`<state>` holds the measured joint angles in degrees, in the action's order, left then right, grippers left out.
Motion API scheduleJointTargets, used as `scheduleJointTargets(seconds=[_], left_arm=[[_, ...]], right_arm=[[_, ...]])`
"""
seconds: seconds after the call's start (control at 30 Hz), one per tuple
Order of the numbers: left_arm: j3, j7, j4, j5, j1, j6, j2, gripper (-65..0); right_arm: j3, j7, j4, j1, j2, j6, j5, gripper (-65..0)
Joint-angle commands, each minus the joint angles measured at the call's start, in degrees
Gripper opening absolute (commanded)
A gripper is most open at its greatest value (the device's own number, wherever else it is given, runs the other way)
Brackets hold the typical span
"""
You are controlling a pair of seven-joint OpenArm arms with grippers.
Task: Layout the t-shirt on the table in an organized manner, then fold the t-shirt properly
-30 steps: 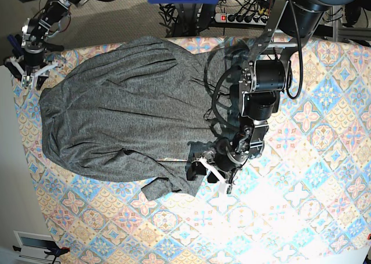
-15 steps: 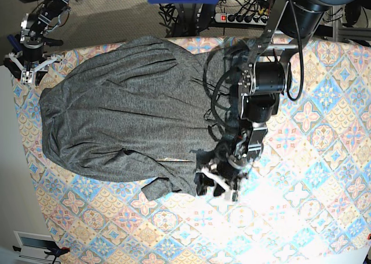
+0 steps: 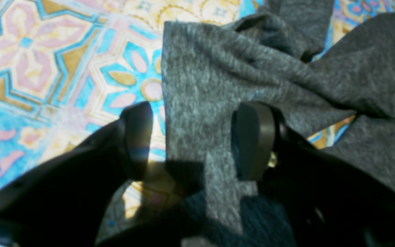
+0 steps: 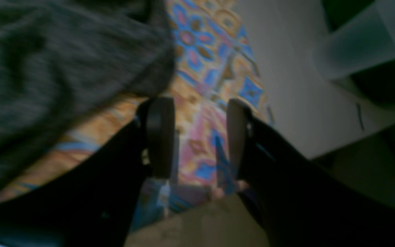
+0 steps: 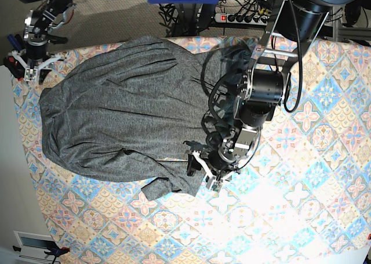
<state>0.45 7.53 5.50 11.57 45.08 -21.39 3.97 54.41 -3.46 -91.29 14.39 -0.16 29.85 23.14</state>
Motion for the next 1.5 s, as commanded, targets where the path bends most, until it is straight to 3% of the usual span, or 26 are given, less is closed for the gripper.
scheduleJointTargets(seconds=[0.0, 0.27, 0.57, 0.83, 0.97, 1.3, 1.47], left_arm=[[0.0, -1.1, 0.2, -0.3, 1.4, -0.3, 0.2, -28.8], [0.1, 3.2, 1.8, 0.2, 0.7, -0.3, 0.6, -51.9], [0.1, 3.2, 4.9, -0.2, 1.8, -0.5, 2.8, -59.2], [-0.1, 2.6, 14.3, -0.3, 0.2, -0.7, 4.5, -59.7], [0.1, -4.8, 22.6, -0.3, -2.0, -1.1, 5.0, -59.8], [0.3, -25.3, 62.4, 0.3, -17.3, -11.4, 5.0, -59.7], [0.0, -27.7, 67.5, 0.3, -21.0, -11.6, 5.0, -59.4]], right_arm=[[0.2, 1.4, -1.4, -0.2, 0.8, -0.7, -0.8, -41.5], [0.2, 1.5, -1.6, 1.4, 0.5, -0.7, -0.8, -41.5], [0.2, 1.5, -3.1, 2.3, 0.5, -0.7, -0.8, -41.5], [0.0, 1.5, -5.1, 2.1, 0.5, -0.7, -0.8, -41.5], [0.0, 1.5, -4.9, 2.1, 0.5, -0.7, -0.8, -41.5], [-0.2, 1.0, -4.6, 0.4, 0.5, -0.7, -0.8, -41.5], [-0.2, 1.3, -4.2, -0.8, -0.8, -0.7, -0.8, -41.5]])
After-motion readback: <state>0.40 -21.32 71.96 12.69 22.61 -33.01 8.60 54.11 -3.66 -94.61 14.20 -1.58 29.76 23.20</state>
